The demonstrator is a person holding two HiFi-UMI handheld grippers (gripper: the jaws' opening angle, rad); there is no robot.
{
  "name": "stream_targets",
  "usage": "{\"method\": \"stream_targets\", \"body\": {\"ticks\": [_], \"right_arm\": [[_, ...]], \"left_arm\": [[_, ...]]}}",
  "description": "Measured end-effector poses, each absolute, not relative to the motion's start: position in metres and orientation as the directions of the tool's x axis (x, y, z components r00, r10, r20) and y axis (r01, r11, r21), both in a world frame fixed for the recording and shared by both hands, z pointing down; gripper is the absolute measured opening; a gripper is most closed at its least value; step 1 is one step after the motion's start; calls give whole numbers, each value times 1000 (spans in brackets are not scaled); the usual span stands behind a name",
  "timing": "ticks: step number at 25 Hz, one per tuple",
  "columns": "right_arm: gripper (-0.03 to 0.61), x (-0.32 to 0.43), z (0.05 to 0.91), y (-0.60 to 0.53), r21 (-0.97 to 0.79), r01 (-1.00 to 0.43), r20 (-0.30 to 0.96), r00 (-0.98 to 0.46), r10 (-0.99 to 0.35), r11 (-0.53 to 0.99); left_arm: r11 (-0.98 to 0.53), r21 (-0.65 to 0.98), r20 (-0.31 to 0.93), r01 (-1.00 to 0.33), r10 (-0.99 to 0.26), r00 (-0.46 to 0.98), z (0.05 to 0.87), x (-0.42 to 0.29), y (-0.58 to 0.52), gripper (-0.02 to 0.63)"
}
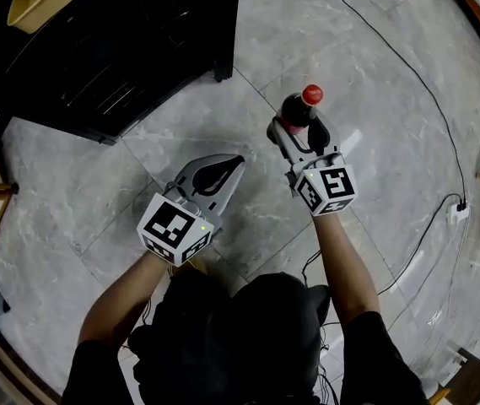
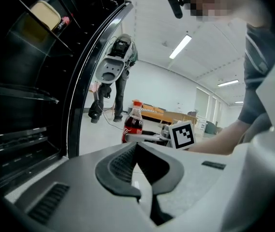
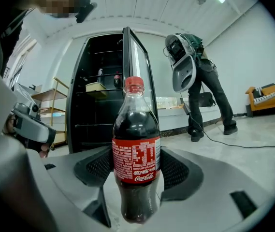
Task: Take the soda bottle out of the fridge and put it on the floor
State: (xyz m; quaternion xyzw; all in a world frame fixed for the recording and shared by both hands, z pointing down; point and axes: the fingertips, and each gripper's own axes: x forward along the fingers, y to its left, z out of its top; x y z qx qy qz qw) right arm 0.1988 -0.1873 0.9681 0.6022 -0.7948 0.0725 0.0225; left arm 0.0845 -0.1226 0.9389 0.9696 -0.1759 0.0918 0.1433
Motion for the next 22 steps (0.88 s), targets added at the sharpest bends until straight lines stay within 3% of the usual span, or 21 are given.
{"method": "stream_targets", "body": {"ticks": [12,22], "right_arm": [[310,199,1047,-161,-73,-972,164,-231,-959,221],[310,198,1068,-146,-102,-977,134,-200,-971,187]], "left_arm": [[-892,289,276,-348,-270,922,1010,90,-94,8],[-882,297,285,-366,-284,915,1019,86,-97,7]]}}
